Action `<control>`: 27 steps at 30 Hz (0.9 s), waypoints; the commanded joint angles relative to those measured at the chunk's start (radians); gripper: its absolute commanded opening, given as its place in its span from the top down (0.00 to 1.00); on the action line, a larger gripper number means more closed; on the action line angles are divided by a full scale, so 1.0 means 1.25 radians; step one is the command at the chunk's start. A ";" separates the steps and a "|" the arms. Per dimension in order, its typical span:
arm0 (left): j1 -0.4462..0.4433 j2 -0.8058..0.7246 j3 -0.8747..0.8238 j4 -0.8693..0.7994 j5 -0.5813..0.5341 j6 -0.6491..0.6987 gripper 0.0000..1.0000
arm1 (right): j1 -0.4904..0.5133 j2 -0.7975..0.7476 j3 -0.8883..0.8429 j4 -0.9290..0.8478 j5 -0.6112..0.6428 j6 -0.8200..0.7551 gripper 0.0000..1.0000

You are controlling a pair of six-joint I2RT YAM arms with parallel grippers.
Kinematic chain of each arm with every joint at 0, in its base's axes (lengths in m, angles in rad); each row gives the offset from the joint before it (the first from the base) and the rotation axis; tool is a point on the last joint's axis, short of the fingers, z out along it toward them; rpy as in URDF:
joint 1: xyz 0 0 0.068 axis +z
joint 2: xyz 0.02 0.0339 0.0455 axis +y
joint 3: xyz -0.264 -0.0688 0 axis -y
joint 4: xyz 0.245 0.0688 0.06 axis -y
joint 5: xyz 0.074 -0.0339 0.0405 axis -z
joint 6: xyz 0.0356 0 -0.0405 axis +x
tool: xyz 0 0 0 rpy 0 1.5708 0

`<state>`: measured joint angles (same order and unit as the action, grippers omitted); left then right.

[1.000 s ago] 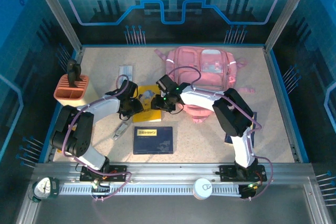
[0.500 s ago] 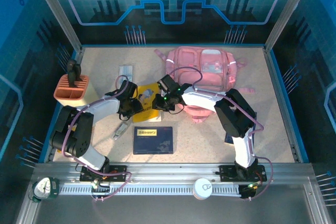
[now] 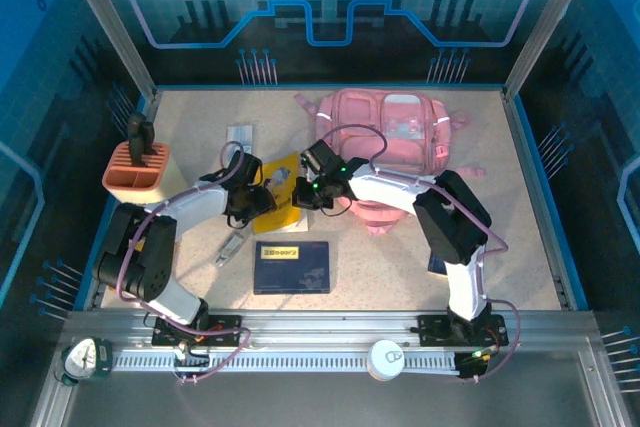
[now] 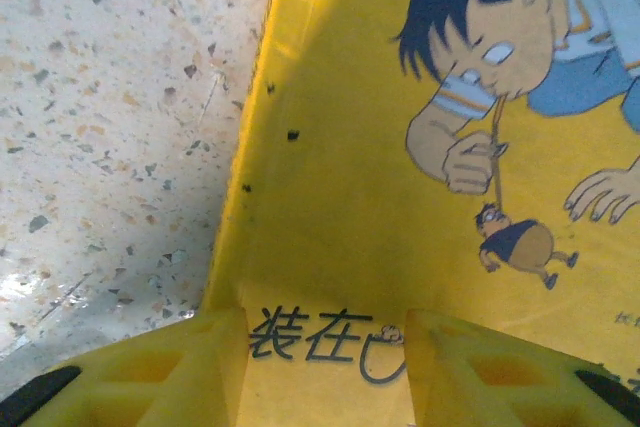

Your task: Pack the student bag

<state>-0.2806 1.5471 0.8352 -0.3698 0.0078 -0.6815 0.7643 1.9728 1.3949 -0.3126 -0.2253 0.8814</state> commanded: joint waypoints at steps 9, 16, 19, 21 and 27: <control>0.041 -0.199 -0.062 0.022 0.122 -0.104 0.38 | -0.070 -0.124 -0.045 0.074 -0.132 -0.062 1.00; 0.055 -0.204 -0.089 0.073 0.207 -0.167 0.27 | -0.097 -0.159 -0.059 0.133 -0.238 -0.070 1.00; 0.058 -0.214 -0.106 0.119 0.222 -0.202 0.26 | -0.107 -0.182 -0.059 0.107 -0.253 -0.081 1.00; 0.058 -0.218 -0.108 0.130 0.221 -0.208 0.24 | -0.120 -0.197 -0.080 0.133 -0.286 -0.058 1.00; 0.064 -0.216 -0.139 0.187 0.256 -0.239 0.08 | -0.141 -0.229 -0.099 0.137 -0.337 -0.048 1.00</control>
<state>-0.2127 1.2949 0.6952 -0.1928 0.2779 -0.9443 0.6033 1.7428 1.2816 -0.2047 -0.5625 0.8223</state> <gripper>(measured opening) 0.909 0.057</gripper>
